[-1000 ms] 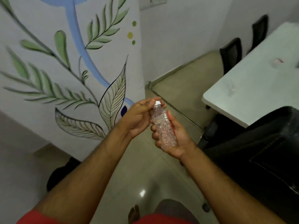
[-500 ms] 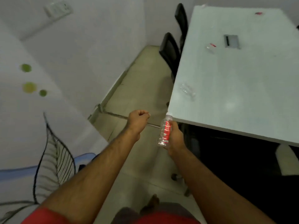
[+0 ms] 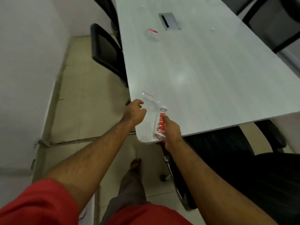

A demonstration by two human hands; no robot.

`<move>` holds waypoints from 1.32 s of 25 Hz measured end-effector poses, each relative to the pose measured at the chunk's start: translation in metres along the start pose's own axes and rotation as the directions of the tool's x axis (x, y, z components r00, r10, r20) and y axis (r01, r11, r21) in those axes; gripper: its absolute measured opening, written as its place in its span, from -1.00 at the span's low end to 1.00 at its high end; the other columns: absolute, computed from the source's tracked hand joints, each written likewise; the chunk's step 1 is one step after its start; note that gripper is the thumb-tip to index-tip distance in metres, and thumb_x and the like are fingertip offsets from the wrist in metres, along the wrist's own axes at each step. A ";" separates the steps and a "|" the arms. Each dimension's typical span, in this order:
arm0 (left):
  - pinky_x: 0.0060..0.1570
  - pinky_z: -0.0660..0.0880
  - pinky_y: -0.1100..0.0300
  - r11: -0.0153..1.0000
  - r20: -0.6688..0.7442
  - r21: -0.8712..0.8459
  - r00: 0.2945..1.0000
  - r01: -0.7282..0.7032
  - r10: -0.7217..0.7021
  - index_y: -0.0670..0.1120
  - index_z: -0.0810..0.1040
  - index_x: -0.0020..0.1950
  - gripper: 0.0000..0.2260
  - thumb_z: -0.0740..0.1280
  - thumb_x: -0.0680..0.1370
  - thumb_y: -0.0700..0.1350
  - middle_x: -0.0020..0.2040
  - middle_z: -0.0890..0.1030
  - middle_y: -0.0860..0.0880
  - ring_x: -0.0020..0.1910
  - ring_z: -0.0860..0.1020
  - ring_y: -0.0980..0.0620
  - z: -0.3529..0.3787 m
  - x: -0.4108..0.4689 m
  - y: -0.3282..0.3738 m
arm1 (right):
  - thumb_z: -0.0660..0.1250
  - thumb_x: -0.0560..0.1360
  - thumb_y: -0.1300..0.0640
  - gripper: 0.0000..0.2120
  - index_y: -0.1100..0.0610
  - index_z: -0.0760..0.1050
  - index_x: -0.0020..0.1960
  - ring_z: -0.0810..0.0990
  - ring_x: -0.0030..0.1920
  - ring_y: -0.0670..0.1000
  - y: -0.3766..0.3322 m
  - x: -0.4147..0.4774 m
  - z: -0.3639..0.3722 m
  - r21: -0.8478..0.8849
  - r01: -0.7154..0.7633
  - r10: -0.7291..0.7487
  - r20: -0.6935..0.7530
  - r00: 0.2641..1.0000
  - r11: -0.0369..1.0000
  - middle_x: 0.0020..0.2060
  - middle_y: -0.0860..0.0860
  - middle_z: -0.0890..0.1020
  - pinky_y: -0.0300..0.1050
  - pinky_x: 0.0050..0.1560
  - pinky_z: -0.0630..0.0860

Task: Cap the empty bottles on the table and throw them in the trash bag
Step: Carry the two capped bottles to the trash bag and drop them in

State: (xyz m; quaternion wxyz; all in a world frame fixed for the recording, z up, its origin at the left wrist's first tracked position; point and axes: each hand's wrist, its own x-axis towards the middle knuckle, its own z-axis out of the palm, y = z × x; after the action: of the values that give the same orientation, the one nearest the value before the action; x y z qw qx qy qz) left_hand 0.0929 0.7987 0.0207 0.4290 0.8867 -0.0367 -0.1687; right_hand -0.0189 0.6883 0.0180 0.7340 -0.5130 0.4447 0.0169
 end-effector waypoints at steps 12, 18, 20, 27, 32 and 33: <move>0.27 0.32 -0.07 0.316 0.476 0.707 0.757 -0.632 0.448 -0.12 0.26 0.50 -0.56 0.15 0.61 -0.09 0.32 0.50 -0.18 0.26 0.47 -0.20 0.033 0.155 -0.030 | 0.27 0.58 0.05 -0.85 0.07 0.58 -0.06 0.63 -0.21 0.01 -0.038 0.110 0.053 0.098 -0.125 0.145 -0.230 0.962 0.987 -0.18 0.05 0.66 -0.08 -0.17 0.56; 0.01 0.55 0.01 0.947 0.211 0.283 0.973 -0.154 0.095 -0.04 0.32 0.40 -0.43 0.38 0.43 0.03 0.09 0.54 -0.06 0.02 0.55 -0.13 0.001 0.114 -0.018 | 0.24 0.59 -0.02 -0.67 0.15 0.57 0.22 0.67 -0.06 0.07 -0.025 0.083 0.046 0.075 -0.055 0.068 -0.176 0.982 0.996 0.00 0.10 0.68 0.01 0.05 0.63; -0.15 0.58 0.09 0.989 0.228 -0.117 0.972 0.090 -0.061 -0.05 0.43 0.27 -0.58 0.40 0.43 -0.08 -0.02 0.58 -0.03 -0.10 0.58 -0.06 -0.015 0.077 -0.018 | 0.29 0.49 -0.05 -0.60 0.16 0.57 0.21 0.68 -0.06 0.09 -0.015 0.058 0.037 0.089 -0.002 0.009 -0.075 0.997 0.996 -0.03 0.09 0.70 0.02 0.00 0.64; -0.37 0.41 0.18 0.705 0.105 -0.672 0.971 0.228 -0.214 -0.03 0.54 -0.05 -0.84 0.21 0.44 -0.12 -0.26 0.53 -0.05 -0.36 0.47 -0.01 -0.060 -0.124 -0.032 | 0.25 0.59 0.07 -0.74 0.19 0.50 0.20 0.63 -0.11 0.05 0.028 -0.053 0.003 0.045 0.122 -0.129 0.275 0.953 0.992 -0.08 0.09 0.63 -0.04 -0.13 0.61; -0.46 0.43 0.23 0.627 -0.076 -0.756 0.925 0.190 -0.372 -0.11 0.57 0.05 -0.71 0.12 0.53 -0.03 -0.22 0.60 -0.14 -0.42 0.57 -0.02 -0.076 -0.267 -0.068 | 0.27 0.60 0.10 -0.88 0.15 0.52 0.02 0.57 -0.27 -0.01 0.082 -0.144 0.001 -0.052 0.133 -0.088 0.514 0.853 0.990 -0.23 0.04 0.59 -0.11 -0.26 0.53; -0.46 0.43 0.23 0.620 -0.122 -0.765 0.907 0.172 -0.402 -0.11 0.57 0.06 -0.72 0.15 0.53 -0.01 -0.22 0.60 -0.13 -0.44 0.58 -0.01 -0.077 -0.291 -0.074 | 0.26 0.60 0.14 -0.90 0.14 0.52 -0.03 0.56 -0.30 -0.01 0.094 -0.160 0.002 -0.080 0.135 -0.072 0.538 0.840 0.988 -0.26 0.03 0.58 -0.12 -0.27 0.52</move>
State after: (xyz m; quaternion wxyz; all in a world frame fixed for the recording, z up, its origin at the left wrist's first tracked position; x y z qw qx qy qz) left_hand -0.1612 0.9639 0.0851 0.7181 0.6443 0.2399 -0.1078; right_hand -0.1599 0.8035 0.0559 0.7978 -0.5526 0.1932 0.1444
